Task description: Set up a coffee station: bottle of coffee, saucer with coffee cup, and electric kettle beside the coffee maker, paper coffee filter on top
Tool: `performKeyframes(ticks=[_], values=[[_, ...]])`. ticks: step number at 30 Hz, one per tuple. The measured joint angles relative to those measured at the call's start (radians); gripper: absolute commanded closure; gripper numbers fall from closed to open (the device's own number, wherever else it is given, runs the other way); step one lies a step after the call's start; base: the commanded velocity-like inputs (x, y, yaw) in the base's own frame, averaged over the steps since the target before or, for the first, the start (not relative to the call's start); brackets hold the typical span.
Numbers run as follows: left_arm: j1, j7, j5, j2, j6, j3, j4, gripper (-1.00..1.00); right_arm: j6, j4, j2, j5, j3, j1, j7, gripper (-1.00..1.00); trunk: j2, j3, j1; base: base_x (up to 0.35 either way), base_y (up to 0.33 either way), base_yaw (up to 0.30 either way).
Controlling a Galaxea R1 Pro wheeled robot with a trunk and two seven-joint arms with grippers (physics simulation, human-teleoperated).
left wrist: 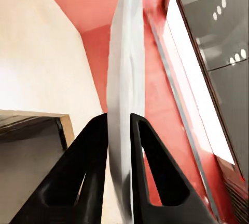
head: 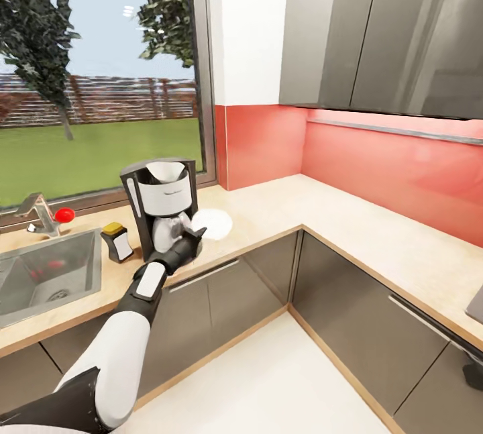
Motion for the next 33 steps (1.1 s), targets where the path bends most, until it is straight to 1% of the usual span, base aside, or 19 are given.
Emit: performKeyframes(ticks=[1,3,4,6,11,14,19,30,33], values=[[0.000,0.048,0.017,-0.006,-0.042,-0.016,0.009,1.00,-0.001,0.000,0.000,-0.001,0.000,0.000,0.000,-1.00,0.000,0.000,0.000,0.000,0.000,0.000],[0.001,0.059,0.023,-0.006,-0.051,-0.031,0.013,1.00,-0.009,0.000,0.000,-0.001,0.000,0.000,0.000,-1.00,0.000,0.000,0.000,0.000,0.000,0.000],[0.001,0.063,0.025,-0.006,-0.054,-0.045,0.015,1.00,-0.033,-0.001,0.000,0.000,0.000,0.000,0.000,-1.00,0.000,0.000,0.000,0.000,0.000,0.000],[0.001,0.065,0.026,-0.006,-0.055,-0.051,0.015,1.00,-0.054,-0.001,0.000,0.001,0.000,0.000,0.000,-1.00,0.000,0.000,0.000,0.000,0.000,0.000],[0.013,0.061,0.027,-0.006,-0.057,-0.056,0.015,1.00,-0.068,-0.001,-0.001,0.002,0.000,0.000,0.000,-1.00,0.000,0.000,0.000,0.000,0.000,0.000],[0.017,0.058,0.028,-0.006,-0.057,-0.057,0.015,1.00,-0.069,0.000,-0.002,0.003,-0.001,0.000,-0.001,-1.00,0.000,0.000,0.000,0.000,-0.132,0.000],[0.021,0.057,0.027,-0.006,-0.060,-0.063,0.016,1.00,-0.069,0.001,-0.002,0.003,-0.002,0.000,-0.002,-1.00,0.000,0.000,0.000,0.055,-0.249,0.000],[0.021,0.057,0.026,-0.006,-0.065,-0.064,0.017,1.00,-0.069,0.001,-0.004,0.003,-0.002,0.000,-0.003,-1.00,0.000,0.000,0.000,0.169,-0.250,0.003],[0.022,0.057,0.026,-0.005,-0.066,-0.063,0.019,1.00,-0.069,0.001,-0.003,0.004,-0.002,0.000,-0.003,-1.00,0.000,0.000,0.000,0.200,-0.231,0.144]])
